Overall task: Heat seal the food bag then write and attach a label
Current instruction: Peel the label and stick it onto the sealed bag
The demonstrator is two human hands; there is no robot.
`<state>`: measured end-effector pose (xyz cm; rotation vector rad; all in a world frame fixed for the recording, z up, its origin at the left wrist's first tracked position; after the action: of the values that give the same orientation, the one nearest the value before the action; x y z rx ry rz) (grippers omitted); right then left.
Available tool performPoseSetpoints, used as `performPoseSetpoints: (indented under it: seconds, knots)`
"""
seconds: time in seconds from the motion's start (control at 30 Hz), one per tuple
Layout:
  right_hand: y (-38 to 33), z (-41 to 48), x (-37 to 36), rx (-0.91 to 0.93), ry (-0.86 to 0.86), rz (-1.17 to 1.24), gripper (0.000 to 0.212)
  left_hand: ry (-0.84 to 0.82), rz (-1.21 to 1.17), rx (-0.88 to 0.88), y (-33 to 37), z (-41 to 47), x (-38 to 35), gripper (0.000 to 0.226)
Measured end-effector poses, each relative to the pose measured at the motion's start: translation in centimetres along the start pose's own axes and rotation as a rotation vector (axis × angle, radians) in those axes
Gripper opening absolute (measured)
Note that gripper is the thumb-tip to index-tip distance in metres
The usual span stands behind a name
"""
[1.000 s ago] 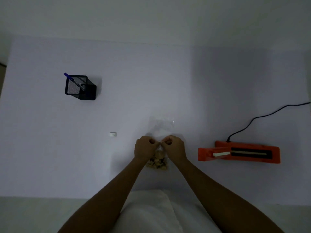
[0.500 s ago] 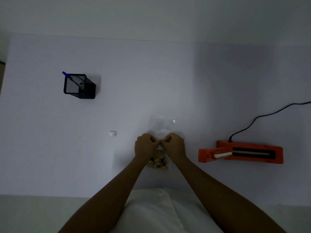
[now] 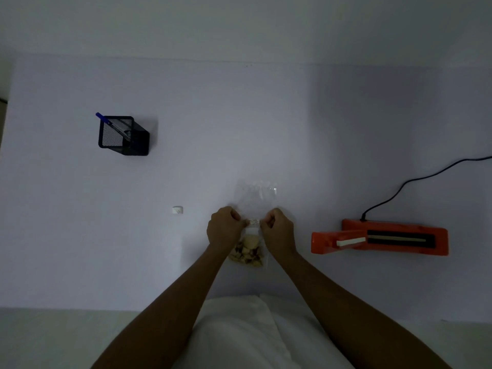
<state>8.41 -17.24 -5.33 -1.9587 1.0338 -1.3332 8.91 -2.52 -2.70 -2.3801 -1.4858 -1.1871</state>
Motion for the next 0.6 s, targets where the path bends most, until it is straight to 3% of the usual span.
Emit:
performPoseSetpoints:
  seconds: [0.13,0.37,0.6]
  knots:
    - [0.16,-0.37,-0.11,0.012,0.021,0.007,0.016,-0.003,-0.014,0.013,-0.02,0.04,0.06,0.028]
    - [-0.37,0.15,-0.59,-0.060,0.042,-0.063,0.036,-0.008,-0.016,-0.003,0.05,0.07,0.07,0.028]
    - [-0.51,0.20,-0.19,-0.031,0.011,-0.032,0.029,-0.052,0.003,-0.018,-0.43,0.84,-0.17,0.014]
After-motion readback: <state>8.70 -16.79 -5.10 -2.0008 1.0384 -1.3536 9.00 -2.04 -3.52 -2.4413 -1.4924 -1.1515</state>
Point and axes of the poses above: each hand's wrist, its own z-axis towards the middle knuckle, its own x-axis out of the back of the hand, y = z × x, the point moved 1 cm from there along z, towards the middle knuckle, and after that the axes turned 10 degrees about x, right-handed, at the moved point
